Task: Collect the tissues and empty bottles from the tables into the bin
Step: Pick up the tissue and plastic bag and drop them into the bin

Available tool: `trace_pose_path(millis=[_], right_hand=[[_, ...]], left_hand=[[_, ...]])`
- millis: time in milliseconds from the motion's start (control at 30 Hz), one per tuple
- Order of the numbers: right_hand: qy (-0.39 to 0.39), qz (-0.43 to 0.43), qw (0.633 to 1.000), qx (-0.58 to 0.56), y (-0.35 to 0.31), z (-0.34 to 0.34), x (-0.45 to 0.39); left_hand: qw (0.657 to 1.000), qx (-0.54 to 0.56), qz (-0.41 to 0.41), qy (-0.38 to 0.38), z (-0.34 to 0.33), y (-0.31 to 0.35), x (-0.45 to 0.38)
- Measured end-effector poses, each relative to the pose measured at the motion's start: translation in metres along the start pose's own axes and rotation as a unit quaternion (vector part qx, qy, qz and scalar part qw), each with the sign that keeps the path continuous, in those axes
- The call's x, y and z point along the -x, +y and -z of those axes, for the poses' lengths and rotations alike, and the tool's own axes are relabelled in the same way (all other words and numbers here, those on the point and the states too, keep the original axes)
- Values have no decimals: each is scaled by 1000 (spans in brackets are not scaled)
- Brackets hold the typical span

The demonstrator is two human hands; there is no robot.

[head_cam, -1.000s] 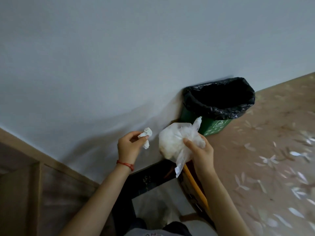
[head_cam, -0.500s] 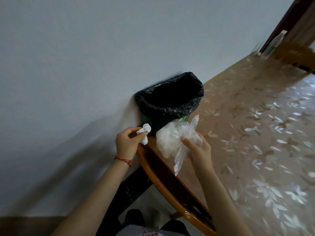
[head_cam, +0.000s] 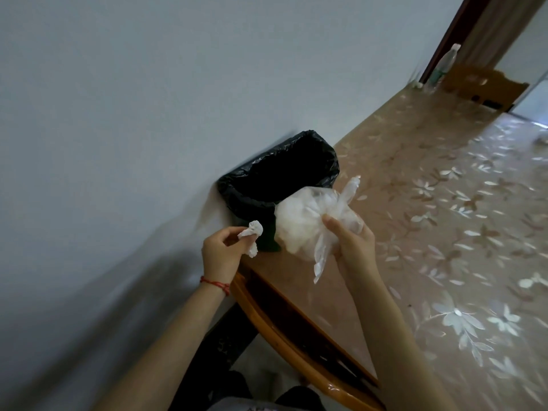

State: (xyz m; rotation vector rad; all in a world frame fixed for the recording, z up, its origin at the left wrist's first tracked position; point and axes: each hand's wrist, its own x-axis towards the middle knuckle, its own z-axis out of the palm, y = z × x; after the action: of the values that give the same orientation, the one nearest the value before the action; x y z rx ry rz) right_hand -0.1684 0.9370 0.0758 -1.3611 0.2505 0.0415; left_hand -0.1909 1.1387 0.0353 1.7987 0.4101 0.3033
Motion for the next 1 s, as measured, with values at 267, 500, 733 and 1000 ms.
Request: trace_pose_path(millis=[267,500,733,1000], right_hand=[[35,35,999,2,-35,-37,-55],[79,2,997,27,-30,-59,-103],[64,45,989,129,-27,-66,-104],[11,142,943,301,-24,-58,-86]], left_hand=[[1000,18,2,-9,3,-2,-10],[999,36,16,-6,7,-2,-15],[999,44,19,-5,9,-1,-16],[998,60,7,-2,10,7,-17]])
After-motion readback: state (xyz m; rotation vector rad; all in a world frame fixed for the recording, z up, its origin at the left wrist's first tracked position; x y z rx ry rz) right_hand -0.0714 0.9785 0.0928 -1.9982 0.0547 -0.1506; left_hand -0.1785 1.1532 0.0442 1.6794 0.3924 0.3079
